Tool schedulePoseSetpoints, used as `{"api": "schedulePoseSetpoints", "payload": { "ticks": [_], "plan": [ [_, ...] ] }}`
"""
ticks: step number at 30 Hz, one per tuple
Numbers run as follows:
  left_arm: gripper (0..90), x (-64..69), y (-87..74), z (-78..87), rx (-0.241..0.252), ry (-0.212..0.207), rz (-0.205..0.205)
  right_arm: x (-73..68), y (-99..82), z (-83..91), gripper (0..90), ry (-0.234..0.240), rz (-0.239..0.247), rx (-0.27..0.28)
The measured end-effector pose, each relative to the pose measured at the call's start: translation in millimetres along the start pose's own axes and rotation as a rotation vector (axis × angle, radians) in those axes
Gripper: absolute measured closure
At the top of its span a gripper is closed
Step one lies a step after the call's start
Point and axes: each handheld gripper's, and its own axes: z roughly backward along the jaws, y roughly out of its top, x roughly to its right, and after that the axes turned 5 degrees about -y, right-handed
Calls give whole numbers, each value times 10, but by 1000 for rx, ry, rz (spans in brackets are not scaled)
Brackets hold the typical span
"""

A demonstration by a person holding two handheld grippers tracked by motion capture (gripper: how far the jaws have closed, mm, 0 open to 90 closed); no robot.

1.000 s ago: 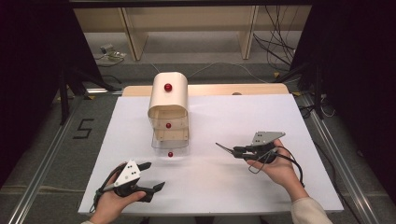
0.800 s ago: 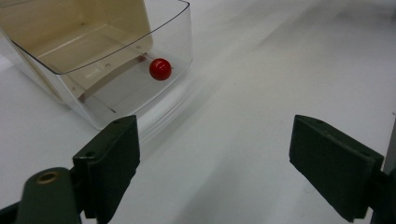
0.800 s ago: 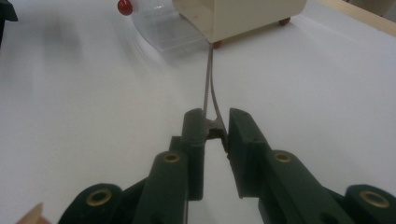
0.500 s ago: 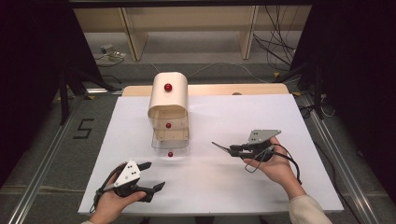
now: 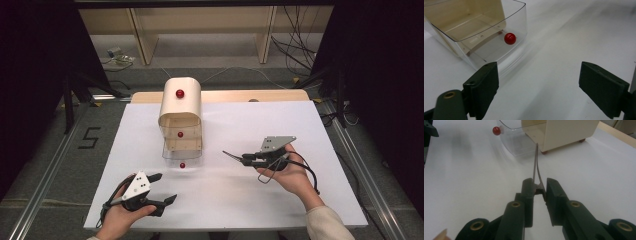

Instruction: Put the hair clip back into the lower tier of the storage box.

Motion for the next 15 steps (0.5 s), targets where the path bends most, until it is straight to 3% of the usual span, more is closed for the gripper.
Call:
{"api": "schedulePoseSetpoints", "payload": {
  "ticks": [15],
  "plan": [
    [161,1,4,1,3,0,-1,-17,109,-62,775,15,16,1]
  ]
}}
